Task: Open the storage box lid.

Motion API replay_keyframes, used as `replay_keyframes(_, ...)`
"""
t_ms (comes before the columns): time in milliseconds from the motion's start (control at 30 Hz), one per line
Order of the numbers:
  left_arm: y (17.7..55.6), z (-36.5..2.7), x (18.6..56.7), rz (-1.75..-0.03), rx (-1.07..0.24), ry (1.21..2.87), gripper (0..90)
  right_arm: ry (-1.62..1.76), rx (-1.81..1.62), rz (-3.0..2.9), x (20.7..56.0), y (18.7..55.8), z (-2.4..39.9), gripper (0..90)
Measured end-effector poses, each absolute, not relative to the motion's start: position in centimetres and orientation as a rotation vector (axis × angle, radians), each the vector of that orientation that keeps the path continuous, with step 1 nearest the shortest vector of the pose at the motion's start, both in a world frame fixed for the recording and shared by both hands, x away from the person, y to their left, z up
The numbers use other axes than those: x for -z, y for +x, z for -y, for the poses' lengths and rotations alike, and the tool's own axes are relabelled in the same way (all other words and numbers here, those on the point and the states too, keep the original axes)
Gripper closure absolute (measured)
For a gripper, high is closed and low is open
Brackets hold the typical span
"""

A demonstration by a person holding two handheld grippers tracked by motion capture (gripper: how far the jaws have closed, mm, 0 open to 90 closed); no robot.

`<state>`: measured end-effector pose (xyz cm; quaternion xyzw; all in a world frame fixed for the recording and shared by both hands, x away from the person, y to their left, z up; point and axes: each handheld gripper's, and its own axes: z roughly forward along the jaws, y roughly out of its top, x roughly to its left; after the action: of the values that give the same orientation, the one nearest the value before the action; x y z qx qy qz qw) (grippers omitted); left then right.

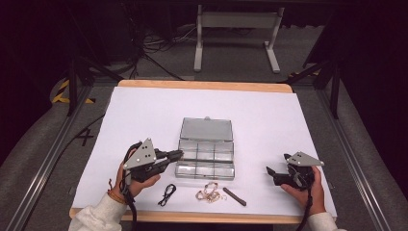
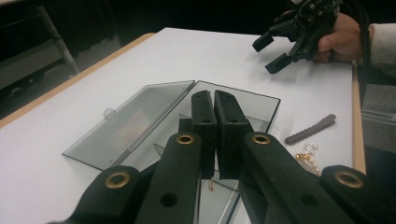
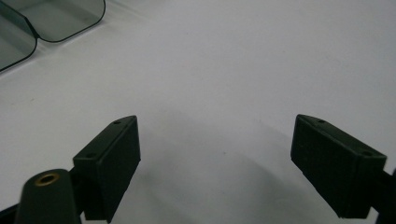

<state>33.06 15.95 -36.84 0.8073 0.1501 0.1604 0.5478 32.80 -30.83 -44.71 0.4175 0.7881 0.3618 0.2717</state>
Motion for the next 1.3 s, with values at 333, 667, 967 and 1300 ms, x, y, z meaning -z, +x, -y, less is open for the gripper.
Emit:
replay_keyframes(333, 35.1, -15.3, 37.3, -0.378, -0.38, 1.918, 87.9, 1.124, -0.972, -2.126, 44.7, 32.8, 30.8, 16.2)
replay_keyframes(667, 37.6, -14.5, 39.0, -0.414, -0.356, 1.951, 87.9, 1.124, -0.967, -2.125, 44.8, 32.9, 30.8, 16.2)
replay_keyframes(967, 39.2, -13.8, 40.8, -0.444, -0.344, 2.013, 87.9, 1.124, -0.963, -2.127, 44.7, 32.8, 30.8, 16.2)
replay_keyframes(1300, 40.0, -13.5, 42.6, -0.477, -0.32, 2.068, 87.9, 1.123, -0.96, -2.13, 44.7, 32.9, 30.7, 16.2)
